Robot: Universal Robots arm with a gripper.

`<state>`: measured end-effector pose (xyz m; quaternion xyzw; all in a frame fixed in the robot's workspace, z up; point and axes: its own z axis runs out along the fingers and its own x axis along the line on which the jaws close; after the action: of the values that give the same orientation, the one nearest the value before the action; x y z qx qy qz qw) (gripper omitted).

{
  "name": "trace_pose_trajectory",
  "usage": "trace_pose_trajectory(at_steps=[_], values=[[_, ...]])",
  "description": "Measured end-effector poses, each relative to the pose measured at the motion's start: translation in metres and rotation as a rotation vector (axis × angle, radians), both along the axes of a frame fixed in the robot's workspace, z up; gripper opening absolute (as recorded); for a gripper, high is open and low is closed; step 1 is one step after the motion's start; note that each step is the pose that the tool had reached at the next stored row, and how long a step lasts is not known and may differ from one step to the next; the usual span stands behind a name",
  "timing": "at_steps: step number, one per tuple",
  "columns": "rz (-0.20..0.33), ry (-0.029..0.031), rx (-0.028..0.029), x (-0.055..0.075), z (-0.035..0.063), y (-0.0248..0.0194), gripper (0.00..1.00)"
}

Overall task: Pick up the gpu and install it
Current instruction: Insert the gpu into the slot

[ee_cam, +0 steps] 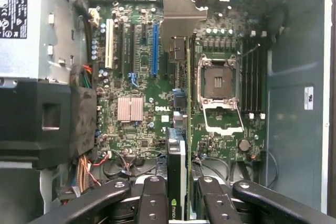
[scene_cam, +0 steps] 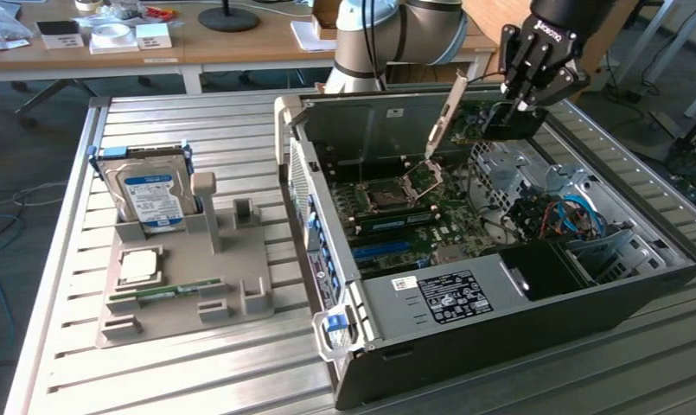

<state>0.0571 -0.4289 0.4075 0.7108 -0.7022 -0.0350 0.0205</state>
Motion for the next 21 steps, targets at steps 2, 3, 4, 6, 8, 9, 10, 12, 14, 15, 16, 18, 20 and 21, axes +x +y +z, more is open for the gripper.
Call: trace_pose_trajectory(at_steps=[2, 3, 4, 6, 8, 9, 10, 12, 14, 15, 16, 18, 20, 21], values=[[0.003, 0.0000, 0.0002, 0.000, -0.0001, 0.0001, 0.27], [0.005, -0.0001, 0.0003, 0.000, -0.0004, 0.0002, 0.27], [0.008, -0.0008, 0.0002, 0.000, -0.0007, 0.0005, 0.27], [0.015, -0.0052, 0.0001, -0.001, -0.0020, 0.0011, 0.27], [0.023, -0.0119, 0.0001, -0.001, -0.0037, 0.0018, 0.27], [0.026, -0.0156, 0.0001, -0.001, -0.0045, 0.0021, 0.27], [0.030, -0.0196, 0.0000, -0.001, -0.0052, 0.0025, 0.27], [0.035, -0.0275, -0.0001, -0.002, -0.0066, 0.0032, 0.27], [0.038, -0.0336, -0.0007, -0.003, -0.0075, 0.0038, 0.27], [0.039, -0.0360, -0.0016, -0.005, -0.0078, 0.0040, 0.27], [0.039, -0.0381, -0.0024, -0.007, -0.0080, 0.0041, 0.27], [0.039, -0.0418, -0.0034, -0.012, -0.0082, 0.0041, 0.27], [0.039, -0.0458, -0.0047, -0.017, -0.0088, 0.0041, 0.27], [0.039, -0.0479, -0.0059, -0.019, -0.0091, 0.0041, 0.27]])
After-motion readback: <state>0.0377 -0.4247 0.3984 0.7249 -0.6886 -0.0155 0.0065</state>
